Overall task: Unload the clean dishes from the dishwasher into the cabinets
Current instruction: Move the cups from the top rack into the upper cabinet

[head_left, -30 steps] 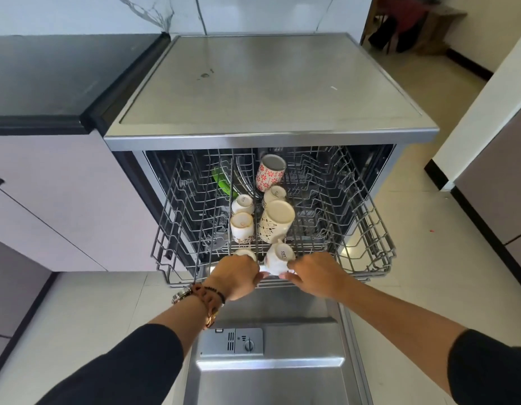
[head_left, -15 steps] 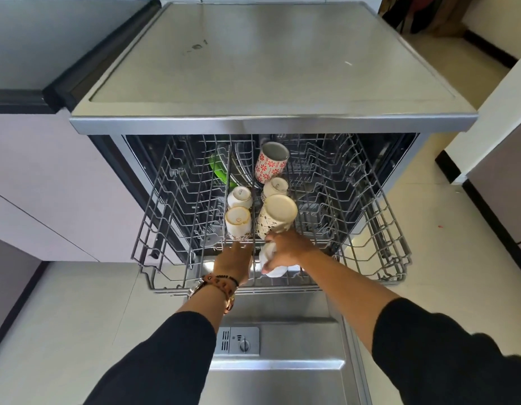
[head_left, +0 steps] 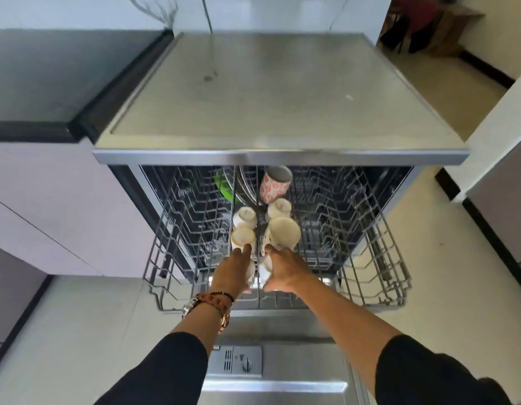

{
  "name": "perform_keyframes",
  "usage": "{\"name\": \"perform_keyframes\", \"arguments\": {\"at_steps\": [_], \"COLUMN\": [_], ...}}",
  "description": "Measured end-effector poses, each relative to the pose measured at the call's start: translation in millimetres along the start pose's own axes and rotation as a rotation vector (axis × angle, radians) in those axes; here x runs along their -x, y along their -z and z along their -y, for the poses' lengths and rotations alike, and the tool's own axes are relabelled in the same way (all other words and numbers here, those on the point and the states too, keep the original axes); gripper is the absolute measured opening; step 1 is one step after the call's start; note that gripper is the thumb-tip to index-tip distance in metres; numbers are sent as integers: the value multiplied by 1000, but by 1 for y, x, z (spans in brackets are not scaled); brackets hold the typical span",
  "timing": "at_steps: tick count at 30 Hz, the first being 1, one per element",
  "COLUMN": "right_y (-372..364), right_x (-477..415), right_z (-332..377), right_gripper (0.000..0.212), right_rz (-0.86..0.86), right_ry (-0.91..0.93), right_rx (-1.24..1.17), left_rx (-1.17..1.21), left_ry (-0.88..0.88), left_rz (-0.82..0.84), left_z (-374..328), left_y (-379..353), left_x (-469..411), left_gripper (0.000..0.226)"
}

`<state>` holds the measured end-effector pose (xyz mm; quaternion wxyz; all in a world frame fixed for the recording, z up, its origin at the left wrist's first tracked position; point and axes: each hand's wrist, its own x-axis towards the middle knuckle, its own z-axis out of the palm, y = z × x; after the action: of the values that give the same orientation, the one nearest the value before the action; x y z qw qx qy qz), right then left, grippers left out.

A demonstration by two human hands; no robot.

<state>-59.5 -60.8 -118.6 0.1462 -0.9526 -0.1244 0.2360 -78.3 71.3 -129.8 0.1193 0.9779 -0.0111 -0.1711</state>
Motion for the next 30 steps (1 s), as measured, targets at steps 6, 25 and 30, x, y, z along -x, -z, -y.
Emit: {"name": "perform_keyframes", "arguments": {"at_steps": [6,25,30], "right_y": [99,478,495], "right_x": [38,235,239], "right_z": [38,322,399], "right_gripper": [74,53,47], "right_rz": [-90,-581,-609], "right_ry": [33,465,555], "right_rx": [-78,-213,-286], "left_rx": [192,447,371], "left_ry": [-12,-118,-46], "left_rz": [-137,-853,-908], "left_z": [-8,11,67], "left_y": [113,553,600], "left_x": [30,248,280], "left_gripper": [76,81,64]}}
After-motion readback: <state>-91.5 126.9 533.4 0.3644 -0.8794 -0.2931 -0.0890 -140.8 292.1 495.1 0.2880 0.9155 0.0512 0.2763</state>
